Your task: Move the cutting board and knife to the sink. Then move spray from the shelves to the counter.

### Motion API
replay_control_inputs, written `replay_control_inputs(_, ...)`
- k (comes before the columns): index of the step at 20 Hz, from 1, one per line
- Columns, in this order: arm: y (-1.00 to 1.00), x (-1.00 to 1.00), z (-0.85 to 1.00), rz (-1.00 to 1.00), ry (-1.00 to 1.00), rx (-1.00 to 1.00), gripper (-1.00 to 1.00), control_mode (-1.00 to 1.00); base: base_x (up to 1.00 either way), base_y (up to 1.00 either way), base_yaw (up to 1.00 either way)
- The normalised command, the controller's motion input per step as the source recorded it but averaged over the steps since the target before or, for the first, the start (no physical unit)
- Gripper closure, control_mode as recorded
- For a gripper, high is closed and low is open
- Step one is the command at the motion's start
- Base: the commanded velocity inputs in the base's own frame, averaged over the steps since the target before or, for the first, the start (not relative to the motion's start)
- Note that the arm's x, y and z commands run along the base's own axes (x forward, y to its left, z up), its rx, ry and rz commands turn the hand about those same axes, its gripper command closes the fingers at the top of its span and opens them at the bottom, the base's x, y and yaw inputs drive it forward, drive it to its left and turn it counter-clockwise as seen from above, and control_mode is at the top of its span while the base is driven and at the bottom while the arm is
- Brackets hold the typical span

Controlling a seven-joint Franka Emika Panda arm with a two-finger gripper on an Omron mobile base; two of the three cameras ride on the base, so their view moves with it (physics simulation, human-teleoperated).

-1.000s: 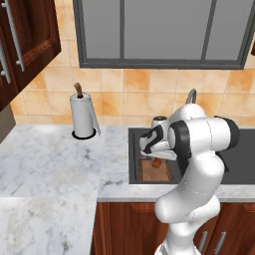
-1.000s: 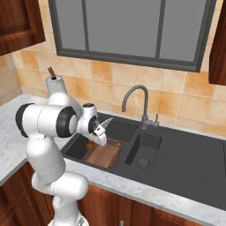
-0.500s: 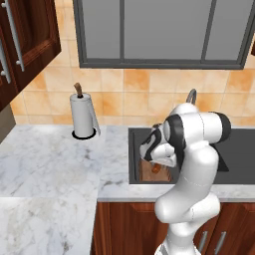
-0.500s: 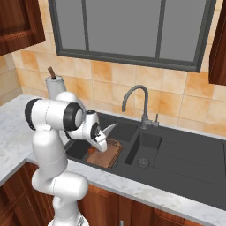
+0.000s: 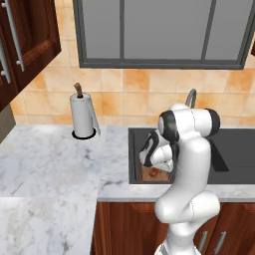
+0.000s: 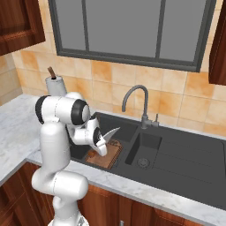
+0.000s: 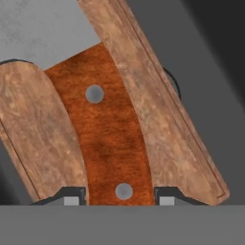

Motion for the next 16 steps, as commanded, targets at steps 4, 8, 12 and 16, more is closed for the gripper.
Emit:
replay_control_inputs(4,0.00,0.42,-0.31,0.00,0.00,0.00,1.00,-1.00,0.00,0.00,0.00)
replay_control_inputs(8,0.00,0.34,-0.33,0.00,0.00,0.00,1.00,-1.00,0.00,0.00,0.00)
replay_control_inputs(12,0.00,0.21,-0.30,0.00,0.00,0.00,1.00,-1.00,0.00,0.00,0.00)
replay_control_inputs(16,0.00,0.00,-0.29,0.00,0.03,0.00,1.00,-1.00,0.00,0.00,0.00)
